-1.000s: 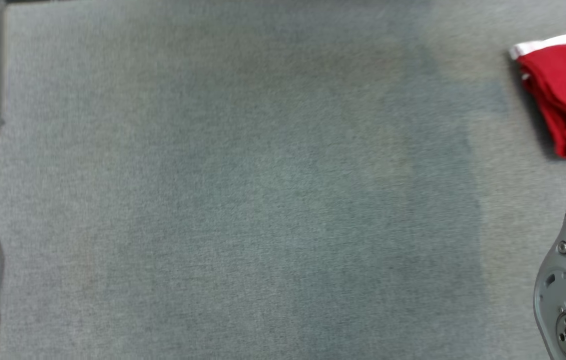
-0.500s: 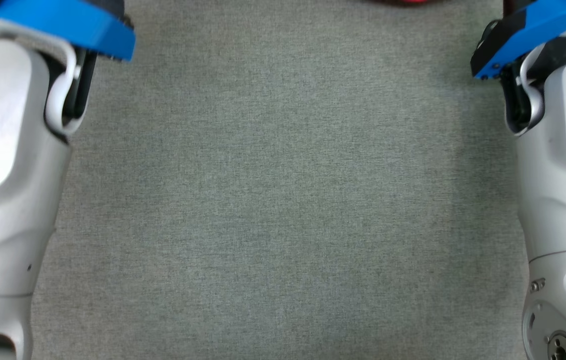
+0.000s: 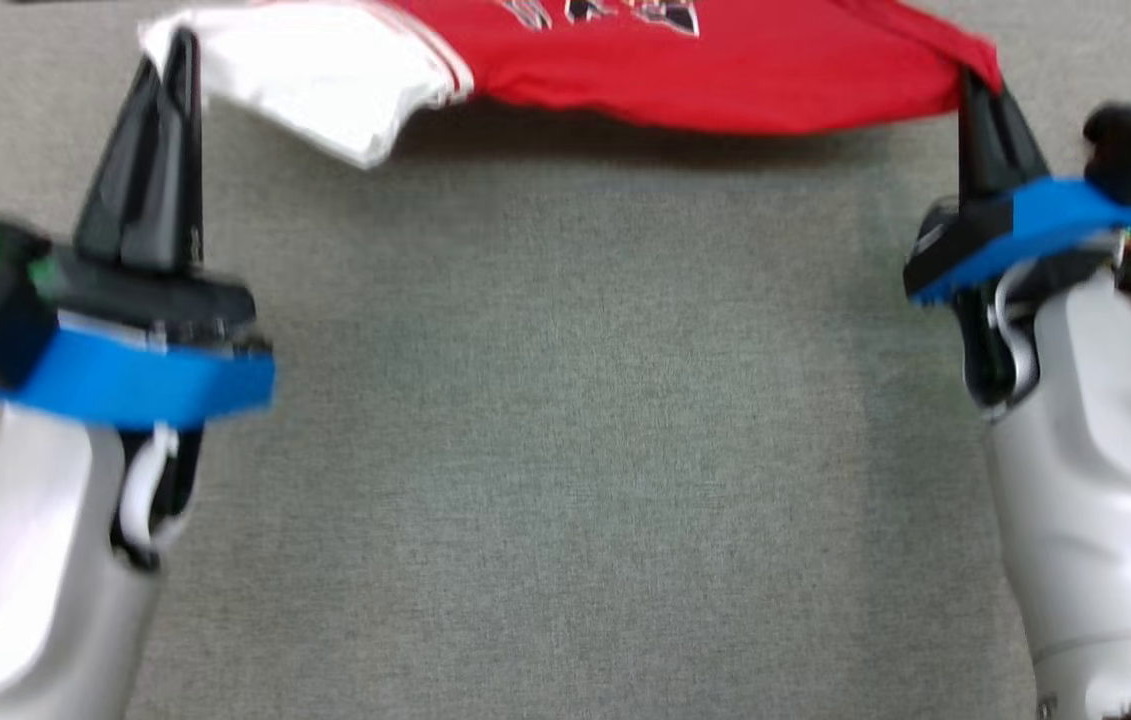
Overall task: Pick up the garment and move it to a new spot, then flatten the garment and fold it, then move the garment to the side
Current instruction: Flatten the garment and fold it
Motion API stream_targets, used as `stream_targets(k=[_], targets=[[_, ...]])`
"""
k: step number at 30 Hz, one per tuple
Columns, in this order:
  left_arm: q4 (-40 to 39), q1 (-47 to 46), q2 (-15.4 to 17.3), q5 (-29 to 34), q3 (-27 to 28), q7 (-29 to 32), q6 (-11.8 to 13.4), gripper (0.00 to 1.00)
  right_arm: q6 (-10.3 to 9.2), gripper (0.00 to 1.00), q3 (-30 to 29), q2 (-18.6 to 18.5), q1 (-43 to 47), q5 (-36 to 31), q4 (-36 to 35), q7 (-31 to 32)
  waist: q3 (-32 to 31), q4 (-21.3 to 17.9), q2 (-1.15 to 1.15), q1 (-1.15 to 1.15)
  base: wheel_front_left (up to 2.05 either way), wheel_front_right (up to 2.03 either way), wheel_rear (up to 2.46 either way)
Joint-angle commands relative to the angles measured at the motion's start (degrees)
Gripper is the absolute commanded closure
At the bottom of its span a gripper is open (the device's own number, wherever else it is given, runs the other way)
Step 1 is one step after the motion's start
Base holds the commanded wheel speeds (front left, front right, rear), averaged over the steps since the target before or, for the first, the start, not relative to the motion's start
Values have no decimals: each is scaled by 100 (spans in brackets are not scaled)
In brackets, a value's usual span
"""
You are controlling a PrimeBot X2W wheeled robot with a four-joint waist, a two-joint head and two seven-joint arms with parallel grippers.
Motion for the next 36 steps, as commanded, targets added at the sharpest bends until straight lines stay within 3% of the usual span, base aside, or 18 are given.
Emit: stream_targets(k=[1,9,15,19,25,36], targets=[[-219,347,37,-17,49,-31,66,100,1,100,6,-16,314,107,-147,-44,-227,-103,0,1,0,0,0],[-1357,2670,57,-59,147,-29,590,100,1,100,220,-17,2267,648,-1298,116,-1130,-110,0,1,0,0,0],[-2044,4076,134,-14,78,122,1030,100,1,100,183,-16,3879,852,-2683,610,-1549,-16,0,1,0,0,0],[-2402,4719,257,-53,-15,358,1184,100,1,100,129,-17,4827,1002,-3584,1040,-1699,10,0,1,0,0,0],[-2300,5041,293,-267,-217,691,1087,100,1,100,96,-16,5445,1167,-4029,1575,-1840,-10,0,1,0,0,0],[-1242,4393,114,-547,-477,816,625,100,1,100,165,-17,5109,741,-3184,1979,-1913,20,0,1,0,0,0]])
